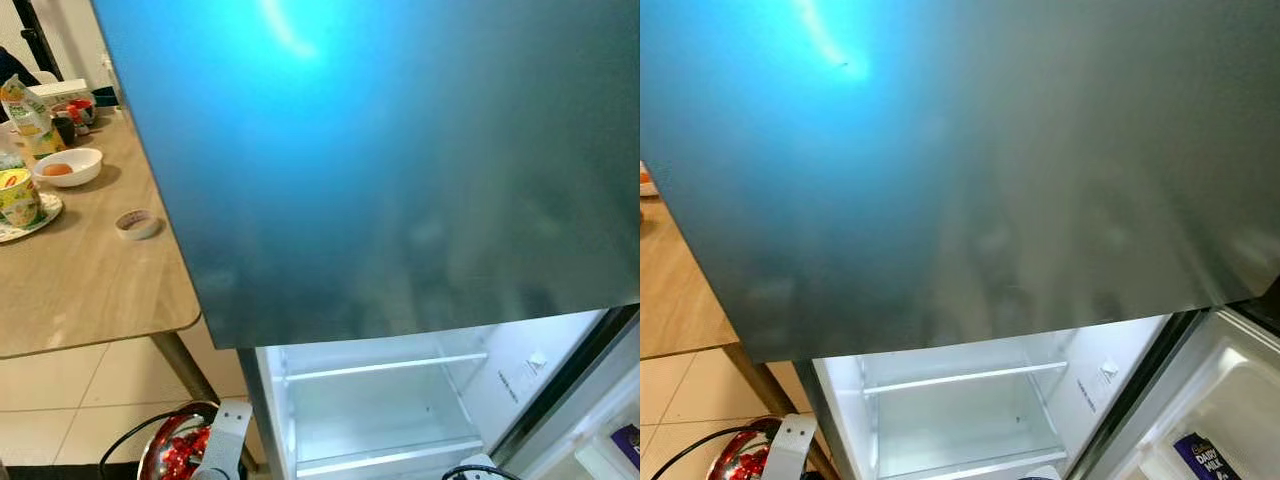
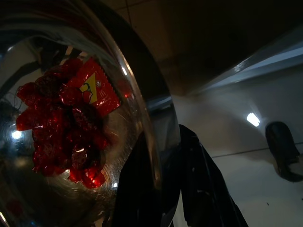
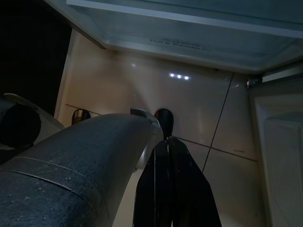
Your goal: Restocking fridge
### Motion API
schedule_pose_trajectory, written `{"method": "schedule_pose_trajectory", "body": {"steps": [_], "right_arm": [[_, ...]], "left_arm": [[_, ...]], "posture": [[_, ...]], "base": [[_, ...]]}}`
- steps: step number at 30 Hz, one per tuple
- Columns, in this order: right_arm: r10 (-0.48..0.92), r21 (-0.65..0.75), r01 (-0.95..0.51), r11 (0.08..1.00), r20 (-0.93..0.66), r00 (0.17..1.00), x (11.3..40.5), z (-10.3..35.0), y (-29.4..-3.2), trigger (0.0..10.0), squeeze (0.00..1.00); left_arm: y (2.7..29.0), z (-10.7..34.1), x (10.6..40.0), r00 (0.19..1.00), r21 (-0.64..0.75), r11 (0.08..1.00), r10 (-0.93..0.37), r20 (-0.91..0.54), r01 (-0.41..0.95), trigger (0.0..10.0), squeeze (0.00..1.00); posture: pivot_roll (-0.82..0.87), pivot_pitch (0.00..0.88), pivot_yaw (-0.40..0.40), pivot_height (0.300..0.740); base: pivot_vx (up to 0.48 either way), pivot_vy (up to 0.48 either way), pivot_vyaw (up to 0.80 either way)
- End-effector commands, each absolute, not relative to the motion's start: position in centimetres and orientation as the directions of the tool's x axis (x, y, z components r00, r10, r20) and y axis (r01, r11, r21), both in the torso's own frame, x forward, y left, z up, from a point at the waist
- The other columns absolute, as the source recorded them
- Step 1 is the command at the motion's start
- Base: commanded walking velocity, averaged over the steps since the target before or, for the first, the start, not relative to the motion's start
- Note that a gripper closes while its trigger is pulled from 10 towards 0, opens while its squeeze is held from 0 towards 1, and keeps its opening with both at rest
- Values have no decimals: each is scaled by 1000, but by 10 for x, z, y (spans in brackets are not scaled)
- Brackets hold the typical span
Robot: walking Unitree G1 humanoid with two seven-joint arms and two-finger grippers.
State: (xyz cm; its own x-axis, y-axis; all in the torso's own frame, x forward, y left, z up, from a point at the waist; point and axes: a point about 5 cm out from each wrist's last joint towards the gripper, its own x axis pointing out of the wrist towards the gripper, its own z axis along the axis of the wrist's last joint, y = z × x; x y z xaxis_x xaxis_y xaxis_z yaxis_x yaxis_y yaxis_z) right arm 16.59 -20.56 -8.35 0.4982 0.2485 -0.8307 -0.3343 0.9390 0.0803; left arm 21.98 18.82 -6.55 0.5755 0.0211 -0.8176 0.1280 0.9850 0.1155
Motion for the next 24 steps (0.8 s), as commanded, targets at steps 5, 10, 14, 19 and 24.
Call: {"method": "schedule_pose_trajectory", "body": {"steps": [5,10,14,19,24], "right_arm": [[249,83,-331,940,-830,500,164,-83,-208,10000,0],[251,85,-331,940,-828,501,164,-84,-207,10000,0],[252,86,-331,940,-828,500,164,-84,-206,10000,0],[252,88,-329,940,-829,498,162,-85,-206,10000,0],[252,88,-328,941,-829,500,162,-85,-206,10000,0]], "left_arm": [[154,-69,219,518,16,961,-134,-845,276,10000,0],[146,-73,211,474,-4,941,-174,-863,338,10000,0],[144,-76,206,450,5,925,-180,-875,380,10000,0],[141,-85,187,368,-3,889,-193,-910,458,10000,0],[139,-88,181,328,-7,852,-209,-921,524,10000,0]], "posture": [[-67,15,25,740],[-68,16,31,740],[-68,16,31,740],[-68,16,31,740],[-68,16,31,740]], "base": [[0,0,0],[0,0,0],[0,0,0],[0,0,0],[0,0,0]]}}
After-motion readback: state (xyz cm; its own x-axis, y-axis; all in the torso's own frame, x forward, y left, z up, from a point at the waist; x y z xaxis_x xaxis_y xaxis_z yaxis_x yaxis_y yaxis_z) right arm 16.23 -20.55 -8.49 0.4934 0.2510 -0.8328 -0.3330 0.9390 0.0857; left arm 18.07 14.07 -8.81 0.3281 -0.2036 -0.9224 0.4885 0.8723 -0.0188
